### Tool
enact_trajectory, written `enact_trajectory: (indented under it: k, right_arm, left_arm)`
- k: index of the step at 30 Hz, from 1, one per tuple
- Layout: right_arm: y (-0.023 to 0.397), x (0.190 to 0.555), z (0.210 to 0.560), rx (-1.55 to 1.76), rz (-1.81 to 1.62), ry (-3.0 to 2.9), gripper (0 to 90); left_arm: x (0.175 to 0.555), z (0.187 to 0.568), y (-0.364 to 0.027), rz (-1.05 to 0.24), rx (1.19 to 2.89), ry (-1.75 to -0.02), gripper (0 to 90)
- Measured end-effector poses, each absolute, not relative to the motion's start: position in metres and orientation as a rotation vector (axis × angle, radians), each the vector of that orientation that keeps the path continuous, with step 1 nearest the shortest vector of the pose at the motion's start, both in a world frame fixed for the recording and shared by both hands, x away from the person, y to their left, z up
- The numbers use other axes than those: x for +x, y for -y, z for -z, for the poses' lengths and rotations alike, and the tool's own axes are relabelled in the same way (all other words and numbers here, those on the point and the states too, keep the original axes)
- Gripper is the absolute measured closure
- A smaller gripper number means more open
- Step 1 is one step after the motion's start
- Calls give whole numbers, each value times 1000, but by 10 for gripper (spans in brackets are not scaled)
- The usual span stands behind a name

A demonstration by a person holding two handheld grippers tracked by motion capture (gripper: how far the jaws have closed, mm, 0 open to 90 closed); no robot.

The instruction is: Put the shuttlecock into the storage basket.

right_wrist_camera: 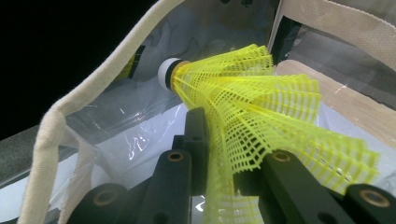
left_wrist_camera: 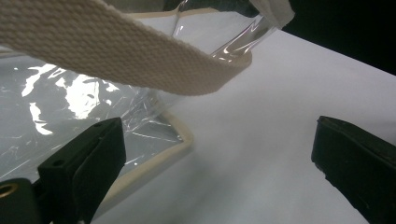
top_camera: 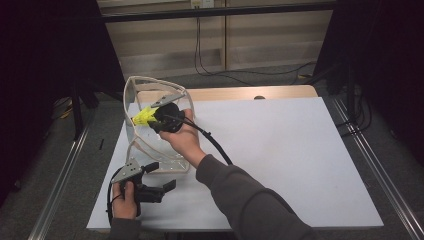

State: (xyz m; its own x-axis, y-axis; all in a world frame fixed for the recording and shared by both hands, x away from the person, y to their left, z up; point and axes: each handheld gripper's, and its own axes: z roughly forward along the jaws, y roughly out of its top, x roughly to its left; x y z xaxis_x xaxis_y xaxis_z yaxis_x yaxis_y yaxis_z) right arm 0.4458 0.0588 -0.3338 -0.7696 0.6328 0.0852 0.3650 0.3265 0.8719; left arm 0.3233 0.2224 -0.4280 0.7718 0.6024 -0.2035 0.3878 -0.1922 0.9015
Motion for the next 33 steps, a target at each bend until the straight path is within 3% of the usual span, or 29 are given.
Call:
enact_trajectory:
  k: [33]
  right_arm:
    - [-70, 458, 350, 917, -1367, -2341, 784]
  left_arm:
    - [323, 428, -225, -235, 1807, -767, 32]
